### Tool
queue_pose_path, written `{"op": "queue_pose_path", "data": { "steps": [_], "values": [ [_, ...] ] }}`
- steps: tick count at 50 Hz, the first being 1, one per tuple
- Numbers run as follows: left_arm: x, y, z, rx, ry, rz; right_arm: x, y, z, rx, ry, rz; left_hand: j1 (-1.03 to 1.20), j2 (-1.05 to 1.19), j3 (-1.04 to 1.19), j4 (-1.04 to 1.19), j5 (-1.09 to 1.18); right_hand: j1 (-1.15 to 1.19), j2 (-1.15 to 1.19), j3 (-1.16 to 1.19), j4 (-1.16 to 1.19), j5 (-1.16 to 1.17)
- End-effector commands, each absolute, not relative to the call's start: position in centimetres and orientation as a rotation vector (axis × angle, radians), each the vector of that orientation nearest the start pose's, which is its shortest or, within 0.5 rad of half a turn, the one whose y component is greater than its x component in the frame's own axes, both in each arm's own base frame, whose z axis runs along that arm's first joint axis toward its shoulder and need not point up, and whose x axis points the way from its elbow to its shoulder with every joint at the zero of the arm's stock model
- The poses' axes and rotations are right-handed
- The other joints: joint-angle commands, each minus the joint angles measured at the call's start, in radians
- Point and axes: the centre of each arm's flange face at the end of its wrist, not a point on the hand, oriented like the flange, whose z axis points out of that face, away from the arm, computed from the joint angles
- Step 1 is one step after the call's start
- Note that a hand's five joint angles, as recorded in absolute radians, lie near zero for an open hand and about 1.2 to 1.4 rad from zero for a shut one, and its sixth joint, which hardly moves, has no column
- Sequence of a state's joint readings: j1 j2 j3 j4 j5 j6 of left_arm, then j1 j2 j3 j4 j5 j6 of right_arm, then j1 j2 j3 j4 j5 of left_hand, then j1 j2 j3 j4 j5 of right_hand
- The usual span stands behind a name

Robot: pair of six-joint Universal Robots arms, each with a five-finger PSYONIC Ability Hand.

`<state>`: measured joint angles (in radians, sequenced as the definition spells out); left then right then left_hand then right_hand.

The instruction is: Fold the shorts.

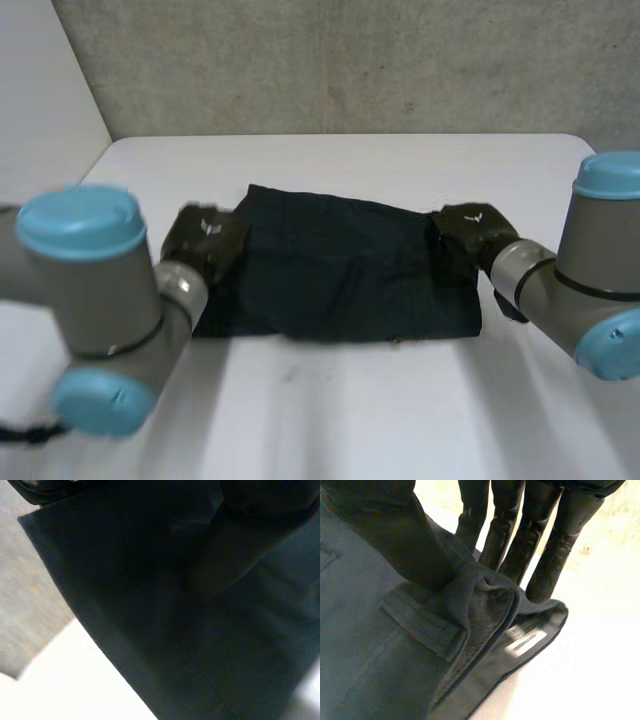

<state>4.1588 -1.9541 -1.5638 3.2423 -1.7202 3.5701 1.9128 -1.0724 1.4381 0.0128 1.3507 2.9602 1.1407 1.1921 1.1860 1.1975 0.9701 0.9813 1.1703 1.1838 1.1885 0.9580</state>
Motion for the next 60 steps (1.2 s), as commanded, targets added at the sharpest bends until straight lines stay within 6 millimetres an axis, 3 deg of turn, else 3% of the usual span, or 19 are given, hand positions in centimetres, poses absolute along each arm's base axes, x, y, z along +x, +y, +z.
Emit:
{"op": "queue_pose_path", "data": {
  "steps": [1, 6, 10, 14, 17, 20, 21, 22, 24, 28, 32, 33, 36, 39, 42, 45, 50, 55, 60],
  "values": [
    [-32.7, -32.9, 19.2, 1.045, 1.983, -2.001, 27.9, -34.9, 19.2, -0.941, 2.101, -1.992, 0.256, 0.204, 0.21, 0.199, 0.252, 0.415, 0.226, 0.212, 0.208, 0.264],
    [-34.9, -38.3, 19.0, 0.982, 1.826, -2.124, 28.8, -38.2, 19.3, -0.979, 1.96, -2.251, 0.256, 0.204, 0.21, 0.199, 0.252, 0.415, 0.226, 0.212, 0.208, 0.264],
    [-36.1, -41.0, 17.0, 1.025, 1.758, -2.199, 29.5, -40.3, 17.9, -1.071, 1.885, -2.4, 0.256, 0.204, 0.21, 0.199, 0.252, 0.415, 0.226, 0.212, 0.208, 0.264],
    [-37.4, -41.4, 14.5, 1.143, 1.733, -2.257, 30.3, -41.8, 16.0, -1.159, 1.811, -2.472, 0.256, 0.204, 0.21, 0.199, 0.252, 0.404, 0.215, 0.202, 0.197, 0.253],
    [-38.0, -41.2, 12.7, 1.206, 1.744, -2.268, 30.7, -42.9, 14.0, -1.181, 1.806, -2.476, 0.256, 0.204, 0.21, 0.199, 0.252, 0.179, -0.01, -0.024, -0.028, 0.028],
    [-38.1, -41.6, 11.8, 1.193, 1.726, -2.295, 30.8, -43.3, 12.5, -1.182, 1.827, -2.462, -0.186, -0.237, -0.231, -0.243, -0.19, -0.14, -0.329, -0.343, -0.347, -0.292],
    [-38.2, -41.9, 11.5, 1.158, 1.7, -2.324, 30.8, -43.5, 12.0, -1.181, 1.837, -2.455, -0.504, -0.556, -0.549, -0.561, -0.508, -0.508, -0.697, -0.711, -0.715, -0.659],
    [-38.2, -42.0, 11.4, 1.144, 1.695, -2.332, 30.8, -43.5, 11.8, -1.182, 1.84, -2.452, -0.69, -0.742, -0.736, -0.747, -0.694, -0.68, -0.869, -0.883, -0.887, -0.831],
    [-38.1, -42.2, 11.3, 1.111, 1.694, -2.347, 30.8, -43.5, 11.7, -1.18, 1.843, -2.45, -0.966, -1.018, -1.011, -1.023, -0.97, -0.807, -0.996, -1.009, -1.014, -0.958],
    [-37.7, -42.2, 11.1, 1.029, 1.806, -2.372, 30.8, -43.1, 13.4, -1.139, 1.829, -2.452, -0.966, -1.018, -1.011, -1.023, -0.97, -0.807, -0.996, -1.009, -1.014, -0.958],
    [-37.3, -41.6, 14.9, 0.902, 1.947, -2.474, 30.0, -41.7, 18.9, -0.97, 1.774, -2.462, -0.966, -1.018, -1.011, -1.023, -0.97, -0.807, -0.996, -1.009, -1.014, -0.958],
    [-36.8, -41.1, 16.4, 0.857, 2.017, -2.492, 29.9, -41.3, 19.7, -0.941, 1.766, -2.457, -0.966, -1.018, -1.011, -1.023, -0.97, -0.807, -0.996, -1.009, -1.014, -0.958],
    [-35.4, -40.5, 18.3, 0.786, 2.116, -2.5, 28.9, -39.7, 22.4, -0.845, 1.786, -2.404, -0.966, -1.018, -1.011, -1.023, -0.97, -0.807, -0.996, -1.009, -1.014, -0.958],
    [-33.3, -39.3, 20.6, 0.703, 2.218, -2.49, 28.3, -38.2, 23.3, -0.801, 1.855, -2.305, -0.966, -1.018, -1.011, -1.023, -0.97, -0.807, -0.996, -1.009, -1.014, -0.958],
    [-32.0, -37.2, 21.4, 0.684, 2.308, -2.441, 27.6, -36.2, 23.0, -0.777, 1.993, -2.125, -0.965, -1.017, -1.011, -1.022, -0.969, -0.807, -0.996, -1.009, -1.014, -0.958],
    [-31.1, -35.1, 21.1, 0.7, 2.38, -2.363, 27.0, -34.6, 21.4, -0.771, 2.148, -1.925, -0.962, -1.014, -1.008, -1.019, -0.966, -0.691, -0.88, -0.893, -0.898, -0.842],
    [-30.1, -33.4, 20.6, 0.713, 2.423, -2.302, 26.5, -32.8, 18.9, -0.786, 2.305, -1.7, -0.921, -0.973, -0.967, -0.978, -0.925, -0.626, -0.815, -0.829, -0.834, -0.778],
    [-29.5, -34.5, 20.2, 0.683, 2.42, -2.29, 26.4, -32.6, 16.8, -0.808, 2.332, -1.662, -0.901, -0.952, -0.946, -0.958, -0.905, -0.529, -0.718, -0.732, -0.737, -0.681],
    [-29.5, -37.6, 17.4, 0.736, 2.394, -2.238, 26.7, -32.5, 15.7, -0.821, 2.335, -1.647, -0.901, -0.952, -0.946, -0.958, -0.905, -0.529, -0.718, -0.732, -0.737, -0.681]
  ]
}}
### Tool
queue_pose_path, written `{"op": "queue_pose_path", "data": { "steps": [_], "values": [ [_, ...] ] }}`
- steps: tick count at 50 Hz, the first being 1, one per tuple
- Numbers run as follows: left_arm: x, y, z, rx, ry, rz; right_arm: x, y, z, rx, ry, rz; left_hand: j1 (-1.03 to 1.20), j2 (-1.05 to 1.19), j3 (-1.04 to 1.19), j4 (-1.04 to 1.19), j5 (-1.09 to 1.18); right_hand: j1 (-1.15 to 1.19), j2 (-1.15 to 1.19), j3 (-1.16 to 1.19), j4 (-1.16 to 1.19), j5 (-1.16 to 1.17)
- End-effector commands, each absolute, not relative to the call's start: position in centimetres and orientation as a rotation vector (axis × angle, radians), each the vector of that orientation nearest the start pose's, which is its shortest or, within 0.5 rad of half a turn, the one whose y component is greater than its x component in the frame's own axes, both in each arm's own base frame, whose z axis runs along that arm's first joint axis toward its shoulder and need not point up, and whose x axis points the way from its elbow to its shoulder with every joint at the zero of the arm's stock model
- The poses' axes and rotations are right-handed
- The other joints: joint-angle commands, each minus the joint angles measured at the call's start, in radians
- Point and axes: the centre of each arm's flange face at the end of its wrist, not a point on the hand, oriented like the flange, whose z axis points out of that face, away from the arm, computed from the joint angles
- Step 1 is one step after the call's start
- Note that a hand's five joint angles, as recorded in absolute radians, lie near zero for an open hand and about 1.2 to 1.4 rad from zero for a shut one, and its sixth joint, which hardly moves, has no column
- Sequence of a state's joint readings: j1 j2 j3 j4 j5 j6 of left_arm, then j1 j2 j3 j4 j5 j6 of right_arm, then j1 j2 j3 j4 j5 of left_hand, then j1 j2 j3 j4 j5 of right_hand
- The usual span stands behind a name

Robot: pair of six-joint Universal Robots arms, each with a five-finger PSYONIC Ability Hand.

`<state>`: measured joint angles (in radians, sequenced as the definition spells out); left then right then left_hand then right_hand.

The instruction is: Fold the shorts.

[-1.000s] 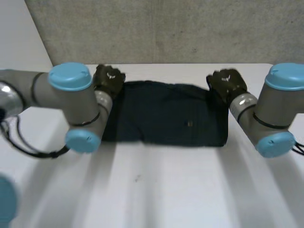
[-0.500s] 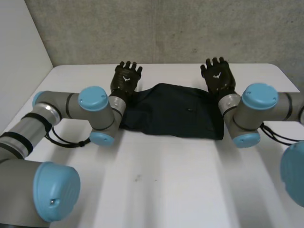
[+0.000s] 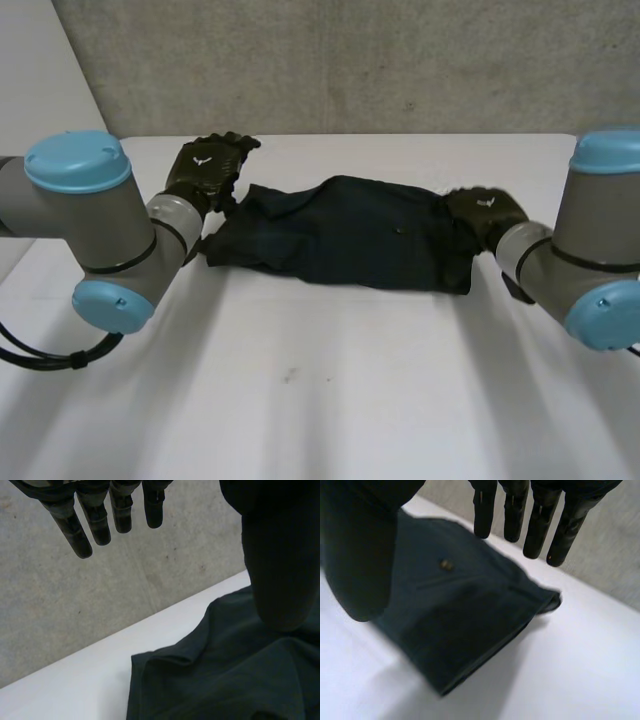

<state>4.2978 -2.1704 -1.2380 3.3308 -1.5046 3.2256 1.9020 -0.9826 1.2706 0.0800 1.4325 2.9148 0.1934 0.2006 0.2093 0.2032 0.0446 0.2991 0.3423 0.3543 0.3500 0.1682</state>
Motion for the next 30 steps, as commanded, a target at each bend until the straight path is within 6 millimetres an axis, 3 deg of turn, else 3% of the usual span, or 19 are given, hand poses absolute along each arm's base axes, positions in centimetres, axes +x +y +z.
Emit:
{"op": "queue_pose_path", "data": {
  "steps": [1, 7, 12, 26, 30],
  "values": [
    [-29.6, -38.0, 17.1, 0.757, 2.379, -2.233, 26.7, -32.4, 15.6, -0.824, 2.337, -1.644, 0.044, 0.036, 0.028, 0.034, 0.018, 0.153, 0.11, 0.098, 0.102, 0.109],
    [-29.5, -39.9, 14.8, 0.866, 2.292, -2.159, 26.8, -32.3, 15.3, -0.829, 2.337, -1.636, 0.035, 0.028, 0.019, 0.025, 0.009, 0.279, 0.235, 0.223, 0.228, 0.235],
    [-29.8, -39.5, 13.2, 0.909, 2.313, -2.101, 26.8, -32.3, 15.0, -0.83, 2.34, -1.633, 0.038, 0.03, 0.022, 0.028, 0.012, 0.329, 0.286, 0.274, 0.278, 0.285],
    [-29.7, -39.1, 12.8, 0.91, 2.327, -2.071, 27.1, -33.5, 12.1, -0.904, 2.338, -1.685, 0.041, 0.033, 0.025, 0.031, 0.015, 0.414, 0.371, 0.359, 0.363, 0.371],
    [-29.6, -38.8, 12.9, 0.912, 2.333, -2.064, 27.1, -33.7, 11.8, -0.936, 2.329, -1.712, 0.041, 0.033, 0.025, 0.031, 0.015, 0.924, 0.88, 0.868, 0.873, 0.88]
  ]
}}
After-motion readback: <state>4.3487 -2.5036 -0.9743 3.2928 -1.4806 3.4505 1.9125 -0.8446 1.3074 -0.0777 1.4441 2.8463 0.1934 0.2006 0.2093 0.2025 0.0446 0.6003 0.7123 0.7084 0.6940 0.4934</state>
